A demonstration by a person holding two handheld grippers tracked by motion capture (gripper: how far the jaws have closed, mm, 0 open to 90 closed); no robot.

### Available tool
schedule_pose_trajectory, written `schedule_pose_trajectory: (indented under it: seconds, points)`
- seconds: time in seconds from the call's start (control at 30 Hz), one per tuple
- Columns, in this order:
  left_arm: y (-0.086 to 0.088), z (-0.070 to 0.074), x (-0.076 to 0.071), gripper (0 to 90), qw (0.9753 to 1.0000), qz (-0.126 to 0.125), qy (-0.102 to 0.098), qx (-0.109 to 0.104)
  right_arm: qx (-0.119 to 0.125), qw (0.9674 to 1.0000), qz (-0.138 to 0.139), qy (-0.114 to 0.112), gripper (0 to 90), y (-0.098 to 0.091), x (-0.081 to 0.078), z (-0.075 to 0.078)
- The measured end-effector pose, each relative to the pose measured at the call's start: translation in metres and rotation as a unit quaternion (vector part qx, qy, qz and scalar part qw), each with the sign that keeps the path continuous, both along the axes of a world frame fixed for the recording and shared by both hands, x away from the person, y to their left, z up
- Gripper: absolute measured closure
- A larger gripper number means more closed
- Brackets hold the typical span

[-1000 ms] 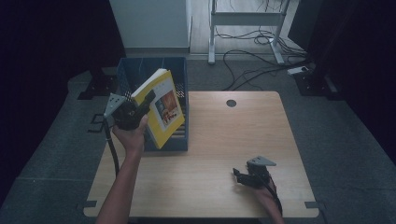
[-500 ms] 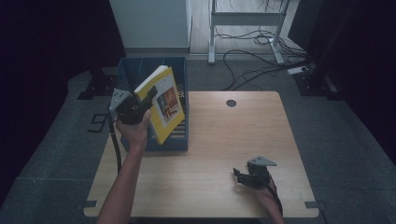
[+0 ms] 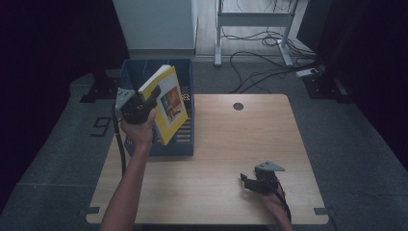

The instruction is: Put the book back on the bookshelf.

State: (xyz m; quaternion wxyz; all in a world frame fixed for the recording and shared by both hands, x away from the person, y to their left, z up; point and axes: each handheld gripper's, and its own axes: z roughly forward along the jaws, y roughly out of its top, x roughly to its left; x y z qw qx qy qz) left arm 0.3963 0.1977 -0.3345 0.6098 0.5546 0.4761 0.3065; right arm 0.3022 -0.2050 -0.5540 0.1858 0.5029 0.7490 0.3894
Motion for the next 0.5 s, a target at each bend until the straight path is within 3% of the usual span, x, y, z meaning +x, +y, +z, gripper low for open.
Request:
schedule_pose_trajectory:
  seconds: [0.2,0.5]
  points:
    - [-0.005,-0.001,0.006,75.2,0.9999,0.009,-0.004,0.0,0.0,1.0,-0.003,0.0,29.7,0.0,-0.001,0.0]
    - [-0.013,-0.005,0.018,75.1,0.9997,0.019,0.006,0.011,0.003,1.0,-0.004,0.0,29.7,-0.001,-0.001,0.0]
